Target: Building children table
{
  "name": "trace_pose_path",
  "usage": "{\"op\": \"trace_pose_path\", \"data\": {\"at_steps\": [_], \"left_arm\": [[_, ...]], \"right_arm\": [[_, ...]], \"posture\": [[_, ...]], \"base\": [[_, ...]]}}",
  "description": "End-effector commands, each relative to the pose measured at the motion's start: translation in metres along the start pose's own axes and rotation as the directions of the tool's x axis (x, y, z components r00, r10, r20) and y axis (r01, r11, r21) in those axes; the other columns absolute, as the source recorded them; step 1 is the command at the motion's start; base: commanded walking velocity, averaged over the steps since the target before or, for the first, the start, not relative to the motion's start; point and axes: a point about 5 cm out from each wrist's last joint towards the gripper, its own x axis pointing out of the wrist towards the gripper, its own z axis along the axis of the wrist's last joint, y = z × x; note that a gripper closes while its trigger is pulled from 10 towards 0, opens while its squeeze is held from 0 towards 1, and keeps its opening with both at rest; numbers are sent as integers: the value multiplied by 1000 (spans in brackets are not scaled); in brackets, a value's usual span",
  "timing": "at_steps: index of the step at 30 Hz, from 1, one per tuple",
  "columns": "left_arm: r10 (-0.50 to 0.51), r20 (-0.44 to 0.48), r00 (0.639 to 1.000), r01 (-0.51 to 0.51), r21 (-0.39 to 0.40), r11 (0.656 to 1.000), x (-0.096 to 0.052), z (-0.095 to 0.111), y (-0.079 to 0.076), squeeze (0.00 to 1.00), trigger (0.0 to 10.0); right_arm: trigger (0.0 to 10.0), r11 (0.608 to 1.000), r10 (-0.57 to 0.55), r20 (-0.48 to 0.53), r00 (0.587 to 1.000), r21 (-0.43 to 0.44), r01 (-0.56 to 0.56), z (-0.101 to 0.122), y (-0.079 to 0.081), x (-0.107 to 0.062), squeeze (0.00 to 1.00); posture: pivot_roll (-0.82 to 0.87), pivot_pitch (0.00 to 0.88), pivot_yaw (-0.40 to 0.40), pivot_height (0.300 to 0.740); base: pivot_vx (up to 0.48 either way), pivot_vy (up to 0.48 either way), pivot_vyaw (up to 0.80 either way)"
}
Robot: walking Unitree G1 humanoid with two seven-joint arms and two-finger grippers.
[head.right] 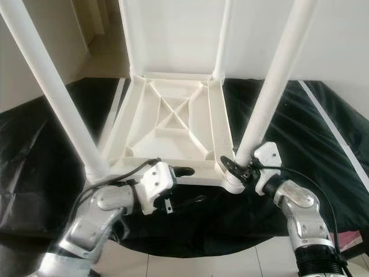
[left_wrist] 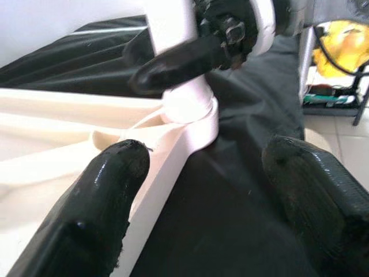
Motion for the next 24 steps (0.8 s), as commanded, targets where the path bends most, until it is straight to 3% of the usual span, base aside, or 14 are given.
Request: {"op": "trace_pose_path", "data": {"at_steps": [1,2,11,15,24], "left_arm": [[-17,-2,1000,17,-13,1000,1,-1,-3,0,10000],[-19,-6,1000,19,-13,1000,-2,0,-2,0,10000],[-27,-6,1000,27,-22,999,-2,2,-3,0,10000],[-54,-3,999,54,-41,998,-5,2,-9,0,10000],[-57,-14,998,56,-46,997,-4,-2,-8,0,10000]], "right_arm": [[0,999,38,-103,994,13,-37,-20,5,-8,0],[10000,999,14,-103,995,52,-8,-22,8,-12,0],[10000,980,-122,-66,990,151,131,-26,11,-21,0],[10000,936,-301,-46,953,176,304,-26,7,-25,0],[10000,868,-456,-46,889,199,456,-25,17,-21,0]], "posture": [[-17,7,-16,740],[-17,9,-9,740],[-9,25,6,740],[-17,35,8,740],[-35,48,22,740]], "base": [[0,0,0],[0,0,0],[0,0,0],[0,0,0],[0,0,0]]}}
